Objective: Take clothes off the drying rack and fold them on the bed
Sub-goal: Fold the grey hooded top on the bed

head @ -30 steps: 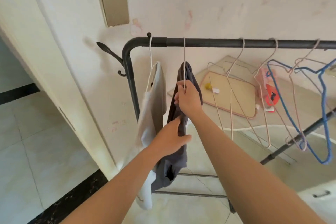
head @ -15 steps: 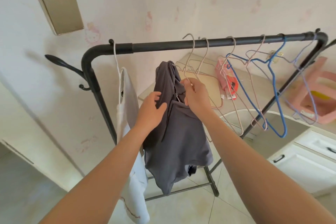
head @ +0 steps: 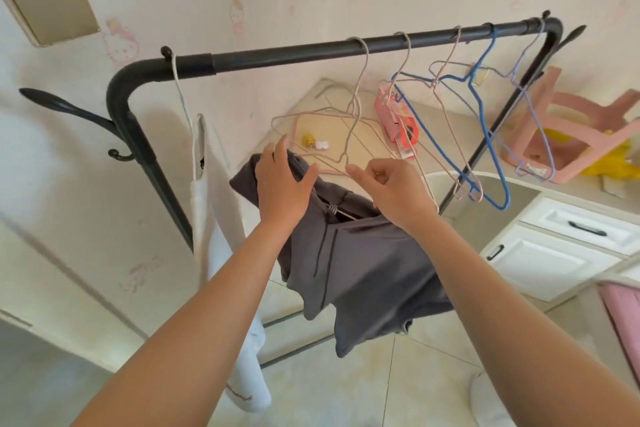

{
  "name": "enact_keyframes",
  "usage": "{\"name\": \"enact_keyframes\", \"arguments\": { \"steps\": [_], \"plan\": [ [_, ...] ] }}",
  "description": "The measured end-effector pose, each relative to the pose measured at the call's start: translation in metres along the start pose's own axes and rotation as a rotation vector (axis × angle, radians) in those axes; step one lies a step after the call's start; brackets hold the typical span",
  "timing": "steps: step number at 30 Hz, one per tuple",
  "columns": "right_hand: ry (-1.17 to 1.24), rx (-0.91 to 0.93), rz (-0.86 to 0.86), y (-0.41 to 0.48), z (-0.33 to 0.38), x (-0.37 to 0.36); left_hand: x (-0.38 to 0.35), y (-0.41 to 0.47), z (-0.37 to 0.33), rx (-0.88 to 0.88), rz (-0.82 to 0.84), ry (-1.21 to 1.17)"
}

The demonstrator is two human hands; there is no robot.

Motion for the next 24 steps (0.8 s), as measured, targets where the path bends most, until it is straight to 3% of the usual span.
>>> {"name": "enact_keyframes", "arguments": {
  "steps": [10, 16, 19, 24],
  "plan": [
    [-0.089, -0.041, -0.036, -0.048, -0.042, 0.005, 0.000, -0.036, 0.038, -0.083, 0.073, 0.235],
    [-0.159, -0.178, -0.046, -0.064, -0.056, 0.011, 0.002, -0.056, 0.024, -0.222, 0.126, 0.187],
    [-0.108, -0.287, -0.058, -0.069, -0.065, 0.018, 0.000, -0.064, 0.010, -0.305, 0.129, 0.156],
    [0.055, -0.343, -0.062, -0.076, -0.080, 0.034, -0.005, -0.072, -0.008, -0.299, 0.206, 0.054]
  ]
}}
Point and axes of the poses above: each hand's wrist, its own y-axis towards the middle knuckle, its own x-axis out of the back of the hand, z = x × y, the point moved 6 cm from there along y, towards the middle knuckle, and after that the axes turned 6 degrees about x, right-handed, at the moved point
